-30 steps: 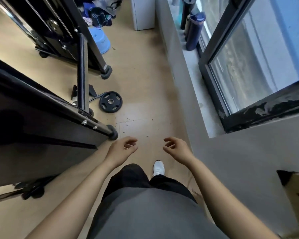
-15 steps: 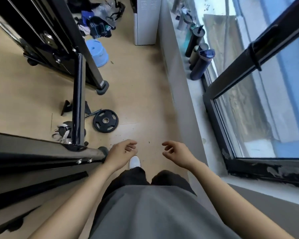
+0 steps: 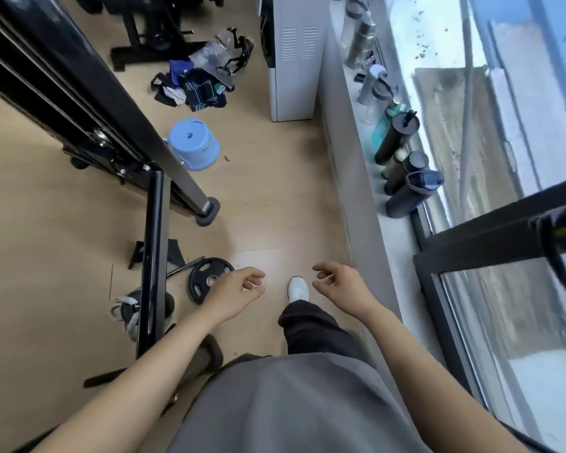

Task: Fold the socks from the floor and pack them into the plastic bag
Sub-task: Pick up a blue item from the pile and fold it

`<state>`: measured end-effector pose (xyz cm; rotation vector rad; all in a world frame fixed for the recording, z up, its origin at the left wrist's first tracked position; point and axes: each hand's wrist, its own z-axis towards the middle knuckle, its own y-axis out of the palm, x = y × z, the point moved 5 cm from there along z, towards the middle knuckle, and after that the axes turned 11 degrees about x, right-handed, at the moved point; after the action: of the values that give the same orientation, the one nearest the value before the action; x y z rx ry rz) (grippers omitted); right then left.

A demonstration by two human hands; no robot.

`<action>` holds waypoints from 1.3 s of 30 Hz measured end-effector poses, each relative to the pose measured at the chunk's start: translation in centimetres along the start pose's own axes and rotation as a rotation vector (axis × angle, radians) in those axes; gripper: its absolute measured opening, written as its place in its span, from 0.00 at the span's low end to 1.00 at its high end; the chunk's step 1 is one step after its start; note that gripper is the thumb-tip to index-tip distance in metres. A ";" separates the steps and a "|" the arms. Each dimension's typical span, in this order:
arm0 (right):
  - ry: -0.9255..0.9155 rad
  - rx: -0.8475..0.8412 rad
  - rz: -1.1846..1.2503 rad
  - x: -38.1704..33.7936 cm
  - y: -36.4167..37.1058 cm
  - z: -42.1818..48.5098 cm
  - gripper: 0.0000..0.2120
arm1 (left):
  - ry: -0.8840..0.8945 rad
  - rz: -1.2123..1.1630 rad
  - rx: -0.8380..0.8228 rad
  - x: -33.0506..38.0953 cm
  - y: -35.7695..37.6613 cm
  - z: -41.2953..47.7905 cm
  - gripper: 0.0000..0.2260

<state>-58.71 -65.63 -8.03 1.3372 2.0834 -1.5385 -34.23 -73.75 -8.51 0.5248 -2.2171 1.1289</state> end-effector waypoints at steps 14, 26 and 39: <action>-0.085 -0.057 -0.110 -13.0 -9.4 28.7 0.14 | -0.182 -0.222 0.131 6.1 -11.5 22.5 0.12; -0.131 -0.094 -0.189 -27.5 -10.9 51.9 0.15 | -0.138 -0.269 0.218 7.8 -25.4 46.9 0.10; -0.209 -0.172 -0.108 -40.0 -12.2 78.5 0.15 | -0.233 -0.261 0.326 10.4 -38.2 67.4 0.09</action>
<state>-70.60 -153.75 -7.92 0.9762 2.1295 -1.4325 -41.72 -151.53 -10.53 1.0979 -2.0803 1.3481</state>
